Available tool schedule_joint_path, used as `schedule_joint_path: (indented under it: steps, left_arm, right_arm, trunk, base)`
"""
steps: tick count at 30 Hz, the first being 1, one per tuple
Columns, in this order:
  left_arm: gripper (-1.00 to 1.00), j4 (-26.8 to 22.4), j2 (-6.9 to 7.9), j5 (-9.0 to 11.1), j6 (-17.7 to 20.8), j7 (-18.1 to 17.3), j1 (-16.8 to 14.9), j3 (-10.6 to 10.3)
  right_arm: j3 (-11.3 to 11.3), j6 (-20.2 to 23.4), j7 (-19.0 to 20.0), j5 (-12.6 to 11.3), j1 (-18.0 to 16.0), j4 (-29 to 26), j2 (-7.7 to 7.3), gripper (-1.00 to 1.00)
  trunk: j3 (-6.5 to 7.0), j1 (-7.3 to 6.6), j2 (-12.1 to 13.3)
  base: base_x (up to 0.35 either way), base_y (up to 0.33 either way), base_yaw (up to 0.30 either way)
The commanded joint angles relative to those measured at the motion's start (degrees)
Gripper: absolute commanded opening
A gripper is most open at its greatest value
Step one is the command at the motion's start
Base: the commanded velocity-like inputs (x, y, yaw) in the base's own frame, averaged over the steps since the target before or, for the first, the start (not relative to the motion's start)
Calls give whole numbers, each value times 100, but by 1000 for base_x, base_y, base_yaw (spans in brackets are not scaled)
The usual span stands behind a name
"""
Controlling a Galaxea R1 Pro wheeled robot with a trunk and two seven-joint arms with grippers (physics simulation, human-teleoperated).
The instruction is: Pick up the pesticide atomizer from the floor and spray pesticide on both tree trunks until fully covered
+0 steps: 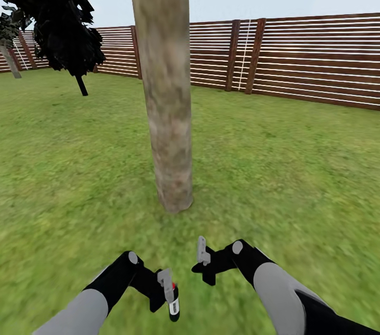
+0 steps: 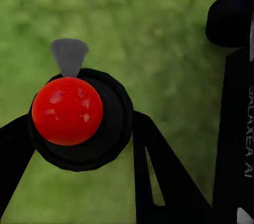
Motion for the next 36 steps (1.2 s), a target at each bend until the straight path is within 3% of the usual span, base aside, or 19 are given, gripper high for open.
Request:
schedule_joint_path:
  steps: [1, 5, 11, 15, 21, 29, 32, 36]
  left_arm:
    - [-100, 4, -39, -7, 5, 26, 1, -2]
    - [-100, 16, -77, -21, 22, 472, 3, -13]
    - [-100, 11, -73, -23, 411, 706, -2, -168]
    - [-100, 14, -79, -23, 441, 752, -6, -302]
    - [-100, 8, -87, -23, 752, 830, -6, -319]
    - [-100, 7, -103, -31, 811, 869, -6, -349]
    - [-100, 9, -166, -127, 833, 872, -6, -523]
    - [-100, 9, -284, -161, 861, 919, -6, -563]
  right_arm:
    - [0, 0, 0, 0, 0, 3, 0, -100]
    - [0, 0, 0, 0, 0, 107, 0, -100]
    - [0, -2, 2, 0, 0, 128, 0, -100]
    - [0, -6, 3, 0, 0, 128, 0, -100]
    - [0, -8, 6, 0, 0, 128, 0, -100]
    - [0, -8, 8, 0, 0, 124, 0, -100]
    - [-1, -7, 9, -2, 0, 121, 0, -100]
    - [0, -9, 9, -3, 0, 121, 0, -100]
  trunk:
    - [0, 0, 0]
    - [0, 0, 0]
    - [0, 0, 0]
    - [0, 0, 0]
    - [0, 0, 0]
    - [0, 0, 0]
    - [0, 0, 0]
    - [0, 0, 0]
  base:
    - [0, 0, 0]
    - [0, 0, 0]
    - [0, 0, 0]
    - [0, 0, 0]
    - [0, 0, 0]
    - [0, 0, 0]
    - [0, 0, 0]
    - [0, 0, 0]
